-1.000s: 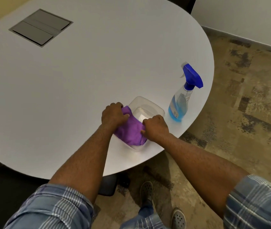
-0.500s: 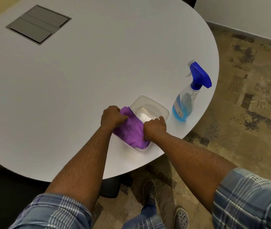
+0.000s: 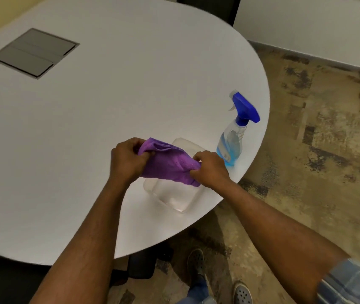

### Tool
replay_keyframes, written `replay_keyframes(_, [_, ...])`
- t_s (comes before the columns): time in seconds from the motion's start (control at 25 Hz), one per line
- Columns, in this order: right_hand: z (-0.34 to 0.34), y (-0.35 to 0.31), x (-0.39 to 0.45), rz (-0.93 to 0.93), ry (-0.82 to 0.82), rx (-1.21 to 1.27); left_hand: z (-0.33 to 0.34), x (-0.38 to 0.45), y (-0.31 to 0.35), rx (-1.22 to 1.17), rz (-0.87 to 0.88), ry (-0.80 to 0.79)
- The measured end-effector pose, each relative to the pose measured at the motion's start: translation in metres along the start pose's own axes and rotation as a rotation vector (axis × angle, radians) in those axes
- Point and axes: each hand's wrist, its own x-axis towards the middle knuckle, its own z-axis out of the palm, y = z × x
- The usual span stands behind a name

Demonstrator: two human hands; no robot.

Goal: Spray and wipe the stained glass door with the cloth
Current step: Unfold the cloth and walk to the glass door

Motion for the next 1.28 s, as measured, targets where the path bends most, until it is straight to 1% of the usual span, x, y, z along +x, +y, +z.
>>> replay_keyframes(0.04, [-0.014,0.004,-0.010,0.014,0.076,0.100,-0.007,-0.006,0.006,-0.064,0.043,0.026])
replay_keyframes(0.12, [-0.040,0.013,-0.032,-0.023,0.234,0.229,-0.013,-0.020,0.015,-0.190,0.097,0.039])
replay_keyframes(0.2, [-0.062,0.024,-0.057,-0.071,0.361,0.240,-0.009,-0.034,0.027,-0.250,0.125,0.026])
replay_keyframes(0.32, [-0.089,0.051,-0.100,-0.027,0.520,0.176,0.015,-0.061,0.056,-0.289,0.209,-0.038])
replay_keyframes(0.44, [-0.108,0.091,-0.159,0.110,0.618,0.089,0.054,-0.099,0.094,-0.311,0.363,-0.148])
replay_keyframes(0.56, [-0.119,0.137,-0.238,0.347,0.670,0.018,0.102,-0.152,0.137,-0.340,0.481,-0.319])
replay_keyframes(0.68, [-0.122,0.169,-0.338,0.617,0.729,-0.014,0.149,-0.231,0.180,-0.325,0.665,-0.505])
replay_keyframes(0.76, [-0.119,0.176,-0.405,0.720,0.855,0.020,0.174,-0.293,0.201,-0.296,0.777,-0.616])
replay_keyframes(0.8, [-0.117,0.176,-0.438,0.759,0.926,0.075,0.185,-0.326,0.209,-0.264,0.820,-0.660])
replay_keyframes(0.84, [-0.115,0.173,-0.474,0.778,0.974,0.190,0.195,-0.365,0.215,-0.224,0.864,-0.700])
replay_keyframes(0.96, [-0.107,0.165,-0.564,0.744,0.972,0.754,0.211,-0.476,0.218,-0.177,1.013,-0.804])
replay_keyframes(1.0, [-0.104,0.165,-0.590,0.757,0.999,0.893,0.213,-0.512,0.216,-0.191,1.062,-0.850])
replay_keyframes(1.04, [-0.098,0.166,-0.620,0.795,1.076,1.005,0.215,-0.552,0.213,-0.202,1.105,-0.913])
replay_keyframes(1.12, [-0.090,0.169,-0.673,0.865,1.279,1.195,0.215,-0.619,0.207,-0.197,1.160,-1.032])
replay_keyframes(1.2, [-0.082,0.173,-0.726,0.900,1.480,1.289,0.211,-0.679,0.202,-0.204,1.202,-1.177])
replay_keyframes(1.28, [-0.073,0.177,-0.781,0.899,1.609,1.334,0.207,-0.732,0.200,-0.249,1.182,-1.348])
